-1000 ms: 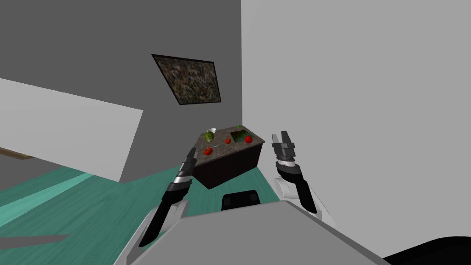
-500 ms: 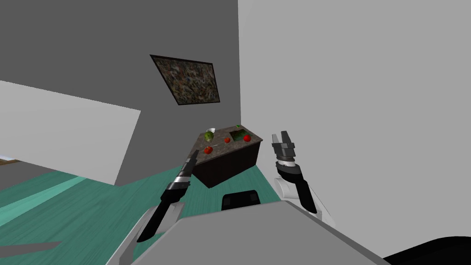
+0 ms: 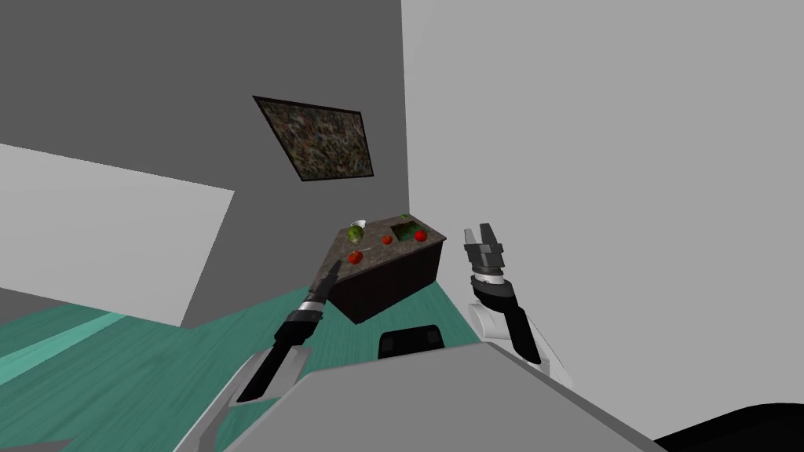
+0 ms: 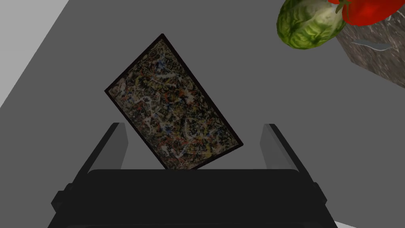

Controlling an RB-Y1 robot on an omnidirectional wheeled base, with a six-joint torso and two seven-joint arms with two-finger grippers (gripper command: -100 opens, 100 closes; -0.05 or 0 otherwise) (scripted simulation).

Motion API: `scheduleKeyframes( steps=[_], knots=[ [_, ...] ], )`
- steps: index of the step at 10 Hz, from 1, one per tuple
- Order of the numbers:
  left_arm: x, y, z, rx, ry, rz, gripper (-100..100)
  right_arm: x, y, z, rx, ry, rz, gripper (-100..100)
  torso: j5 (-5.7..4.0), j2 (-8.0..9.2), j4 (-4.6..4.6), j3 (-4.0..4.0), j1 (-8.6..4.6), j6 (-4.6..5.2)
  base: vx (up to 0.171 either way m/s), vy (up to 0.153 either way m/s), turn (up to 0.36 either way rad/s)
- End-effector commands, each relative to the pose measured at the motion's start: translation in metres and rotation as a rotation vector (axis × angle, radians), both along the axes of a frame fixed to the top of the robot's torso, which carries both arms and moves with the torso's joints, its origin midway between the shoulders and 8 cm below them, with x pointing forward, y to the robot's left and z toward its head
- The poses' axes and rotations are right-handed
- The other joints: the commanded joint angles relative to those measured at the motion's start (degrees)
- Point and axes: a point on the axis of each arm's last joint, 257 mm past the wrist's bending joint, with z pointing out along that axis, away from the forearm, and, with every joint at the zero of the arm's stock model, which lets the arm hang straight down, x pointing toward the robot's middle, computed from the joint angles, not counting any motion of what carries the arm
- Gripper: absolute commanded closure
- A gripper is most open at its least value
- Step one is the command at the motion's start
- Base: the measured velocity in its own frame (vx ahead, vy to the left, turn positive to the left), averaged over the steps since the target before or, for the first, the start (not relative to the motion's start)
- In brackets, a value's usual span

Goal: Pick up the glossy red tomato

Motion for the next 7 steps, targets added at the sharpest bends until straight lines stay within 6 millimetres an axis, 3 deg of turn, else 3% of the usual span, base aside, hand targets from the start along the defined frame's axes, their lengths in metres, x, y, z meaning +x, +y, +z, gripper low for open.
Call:
scheduleKeyframes(
  steps=[1, 6, 7],
  knots=[
    [0.001, 0.006, -0.013, 0.01, 0.048, 0.015, -100, 0.0, 0.0, 0.0, 0.0, 0.0, 0.0, 0, 0.0, 0.0, 0.0, 0.0, 0.0, 0.0, 0.058, 0.044, -0.055],
    [0.006, 0.027, -0.061, 0.021, 0.204, 0.069, -100, 0.0, 0.0, 0.0, 0.0, 0.0, 0.0, 0, 0.02, -0.2, -0.05, -0.12, 0.1, 0.0, 0.084, 0.056, -0.085],
    [0.006, 0.029, -0.063, 0.021, 0.21, 0.073, -100, 0.0, 0.0, 0.0, 0.0, 0.0, 0.0, 0, 0.03, -0.25, -0.06, -0.14, 0.12, 0.0, 0.077, 0.047, -0.028]
  ],
)
